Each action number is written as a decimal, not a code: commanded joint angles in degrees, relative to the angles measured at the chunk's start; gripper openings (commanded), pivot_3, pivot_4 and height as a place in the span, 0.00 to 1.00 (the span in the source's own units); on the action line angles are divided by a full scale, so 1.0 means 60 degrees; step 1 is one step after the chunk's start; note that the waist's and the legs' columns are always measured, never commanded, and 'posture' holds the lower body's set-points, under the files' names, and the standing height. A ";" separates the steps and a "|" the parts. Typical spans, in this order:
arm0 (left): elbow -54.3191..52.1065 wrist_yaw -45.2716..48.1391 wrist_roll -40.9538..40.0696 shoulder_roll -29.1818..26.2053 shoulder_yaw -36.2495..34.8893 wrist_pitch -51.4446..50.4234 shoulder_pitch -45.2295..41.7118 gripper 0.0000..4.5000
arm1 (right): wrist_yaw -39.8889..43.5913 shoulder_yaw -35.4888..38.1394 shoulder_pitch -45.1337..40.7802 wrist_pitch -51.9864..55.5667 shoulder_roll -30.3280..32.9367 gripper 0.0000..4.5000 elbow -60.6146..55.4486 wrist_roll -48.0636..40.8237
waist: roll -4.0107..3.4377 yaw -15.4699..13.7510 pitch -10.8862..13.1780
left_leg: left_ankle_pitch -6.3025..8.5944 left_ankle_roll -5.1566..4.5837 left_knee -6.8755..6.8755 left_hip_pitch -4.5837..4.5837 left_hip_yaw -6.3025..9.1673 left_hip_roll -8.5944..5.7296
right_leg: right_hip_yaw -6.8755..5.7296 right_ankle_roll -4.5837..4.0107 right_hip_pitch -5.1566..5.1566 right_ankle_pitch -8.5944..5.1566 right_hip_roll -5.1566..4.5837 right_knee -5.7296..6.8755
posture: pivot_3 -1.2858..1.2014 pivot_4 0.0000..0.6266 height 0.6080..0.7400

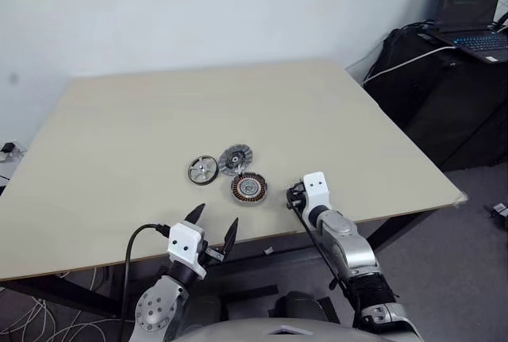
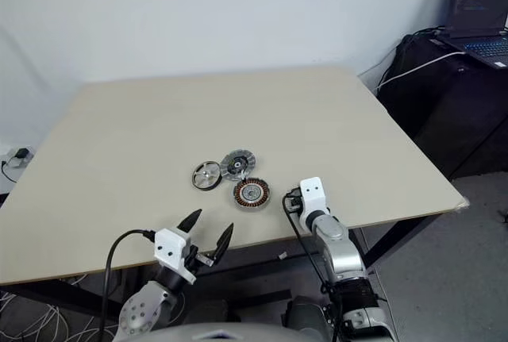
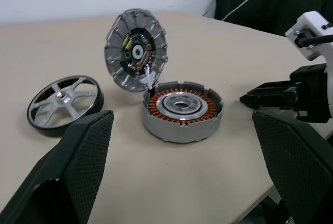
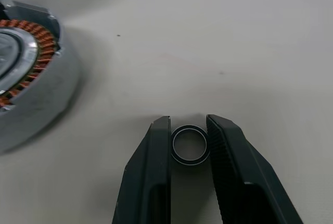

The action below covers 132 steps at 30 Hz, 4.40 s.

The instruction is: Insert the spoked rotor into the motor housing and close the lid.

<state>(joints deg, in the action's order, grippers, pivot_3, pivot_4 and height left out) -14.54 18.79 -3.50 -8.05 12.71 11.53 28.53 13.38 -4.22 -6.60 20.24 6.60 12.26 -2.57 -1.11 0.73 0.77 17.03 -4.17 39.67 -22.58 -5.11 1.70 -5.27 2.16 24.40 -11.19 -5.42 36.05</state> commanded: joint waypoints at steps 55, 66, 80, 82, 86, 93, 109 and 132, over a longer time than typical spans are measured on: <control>-0.1343 -0.0288 -0.0368 -0.0257 0.0093 -0.0572 0.0237 1.00 | 0.0947 -0.1935 -0.1605 0.0214 -0.0899 0.15 0.0242 0.0615 | 0.0006 0.0071 0.0060 | 0.0000 0.0003 -0.0005 -0.0003 -0.0005 0.0003 | 0.0003 0.0000 0.0004 0.0000 0.0006 -0.0003 | 0.52 0.00 1.00; -0.1570 -0.0533 -0.0188 -0.0081 0.0336 -0.0965 0.0108 1.00 | 0.1063 -0.2027 -0.1748 0.0177 -0.1032 0.70 0.0258 0.0593 | 0.0009 0.0076 0.0062 | 0.0000 0.0002 -0.0005 -0.0004 -0.0006 0.0001 | 0.0003 0.0000 0.0005 0.0001 0.0006 -0.0003 | 0.52 0.00 1.00; -0.1176 -0.0585 -0.0264 -0.0105 0.0295 -0.0915 -0.0153 1.00 | 0.1394 -0.1825 -0.1109 0.1140 -0.0865 0.40 -0.2030 -0.0054 | 0.0013 0.0020 0.0067 | 0.0000 0.0003 -0.0008 -0.0005 -0.0004 0.0001 | 0.0003 -0.0001 0.0006 0.0000 0.0002 -0.0004 | 0.52 0.00 1.00; -0.1059 -0.0476 -0.0383 -0.0180 0.0165 -0.0844 -0.0189 1.00 | 0.1340 -0.1857 -0.1006 0.1422 -0.0783 0.24 -0.2300 -0.0078 | 0.0012 0.0017 0.0068 | 0.0000 0.0003 -0.0009 -0.0005 -0.0004 0.0001 | 0.0003 -0.0001 0.0007 0.0000 0.0001 -0.0005 | 0.52 0.00 1.00; -0.0841 -0.0202 -0.0636 -0.0374 -0.0133 -0.0559 -0.0069 1.00 | 0.1341 -0.2121 -0.0776 0.2200 -0.0519 0.00 -0.2718 0.0018 | 0.0012 0.0020 0.0069 | 0.0000 0.0003 -0.0009 -0.0006 -0.0005 0.0003 | 0.0003 -0.0003 0.0011 -0.0001 0.0003 -0.0004 | 0.52 0.00 1.00; -0.0673 0.0043 -0.0722 -0.0468 -0.0269 -0.0081 0.0277 1.00 | 0.1317 -0.2516 -0.0820 0.2826 -0.0264 0.00 -0.2735 0.0127 | 0.0021 0.0015 0.0077 | 0.0004 0.0010 -0.0009 -0.0005 -0.0005 0.0001 | 0.0001 -0.0004 0.0010 -0.0002 -0.0003 -0.0004 | 0.52 0.00 1.00; -0.0890 -0.0312 -0.0302 -0.0145 0.0147 -0.0381 0.0104 1.00 | 0.1277 -0.2350 -0.0747 0.2936 0.0014 0.00 -0.2772 0.0070 | 0.0032 0.0005 0.0087 | 0.0003 0.0007 -0.0010 -0.0006 -0.0004 0.0001 | -0.0001 -0.0004 0.0009 -0.0002 0.0000 -0.0006 | 0.52 0.00 1.00; -0.1148 -0.0194 -0.0507 -0.0299 0.0002 -0.0479 0.0304 1.00 | 0.0971 -0.2061 -0.0870 0.2806 0.0048 0.00 -0.2447 0.0083 | 0.0032 0.0002 0.0092 | 0.0011 0.0021 -0.0010 -0.0007 -0.0004 0.0001 | -0.0002 -0.0003 0.0010 -0.0002 -0.0002 -0.0007 | 0.52 0.00 1.00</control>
<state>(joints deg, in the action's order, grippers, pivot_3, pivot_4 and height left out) -18.42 17.53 -5.71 -9.80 12.94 8.77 30.81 19.57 -17.41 -10.45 37.98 7.26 -2.14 -2.10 -0.92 0.74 1.32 17.07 -4.07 39.62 -22.62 -5.13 1.71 -5.28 2.14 24.46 -11.20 -5.43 36.01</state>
